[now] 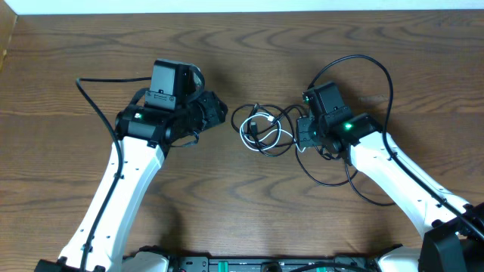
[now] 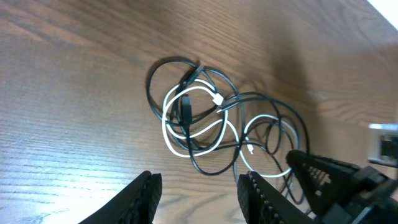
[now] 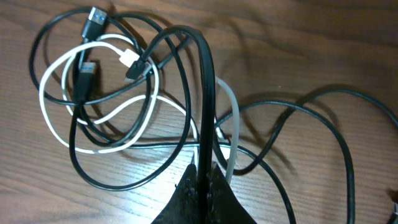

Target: Untangle cables

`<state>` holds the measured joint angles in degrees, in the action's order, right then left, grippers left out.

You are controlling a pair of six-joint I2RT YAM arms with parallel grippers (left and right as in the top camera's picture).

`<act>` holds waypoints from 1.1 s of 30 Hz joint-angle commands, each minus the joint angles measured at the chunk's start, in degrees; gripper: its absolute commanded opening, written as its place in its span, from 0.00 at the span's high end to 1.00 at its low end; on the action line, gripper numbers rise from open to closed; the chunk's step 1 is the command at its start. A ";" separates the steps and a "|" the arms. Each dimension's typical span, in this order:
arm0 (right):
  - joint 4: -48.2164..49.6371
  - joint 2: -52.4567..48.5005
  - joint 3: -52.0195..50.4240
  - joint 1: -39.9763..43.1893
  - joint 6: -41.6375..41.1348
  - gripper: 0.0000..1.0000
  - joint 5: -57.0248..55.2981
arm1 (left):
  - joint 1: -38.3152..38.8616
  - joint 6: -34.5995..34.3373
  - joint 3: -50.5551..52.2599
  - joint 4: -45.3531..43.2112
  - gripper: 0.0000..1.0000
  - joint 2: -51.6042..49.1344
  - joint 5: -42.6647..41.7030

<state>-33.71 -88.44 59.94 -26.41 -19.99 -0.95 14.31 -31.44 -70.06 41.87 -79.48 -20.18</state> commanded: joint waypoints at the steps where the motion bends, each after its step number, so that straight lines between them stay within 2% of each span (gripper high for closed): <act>1: 0.04 1.51 1.77 0.59 -0.33 0.99 0.68 | -0.07 0.83 1.62 1.22 0.55 -2.99 1.64; 9: -3.96 11.52 5.70 7.52 -0.04 0.99 -1.05 | 0.00 1.60 1.62 0.11 0.54 -12.02 0.70; 12: -6.16 14.27 5.68 10.38 -0.15 0.99 -6.54 | 0.59 4.42 1.62 -1.84 0.54 -14.40 -2.29; 16: -10.64 15.47 5.68 14.71 -1.42 0.99 -15.58 | 2.89 8.50 1.62 -4.90 0.48 -18.40 -6.84; 19: -12.46 15.26 5.66 16.92 -1.44 0.99 -14.38 | 4.52 8.55 1.62 -6.12 0.44 -20.87 -6.84; 29: -16.72 13.90 5.62 17.33 -1.42 0.99 -11.93 | 10.34 8.26 1.62 -15.21 0.44 -25.03 -7.41; 31: -17.77 13.79 5.60 17.33 -1.42 0.98 -10.71 | 12.33 6.67 1.62 -18.32 0.44 -25.09 -3.58; 33: -18.34 13.79 5.60 17.33 -1.42 0.91 -10.67 | 13.33 4.90 1.62 -18.71 0.44 -25.14 -0.09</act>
<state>-51.44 -74.54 64.88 -9.34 -20.64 -11.97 25.80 -24.29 -68.69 23.79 -104.29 -25.74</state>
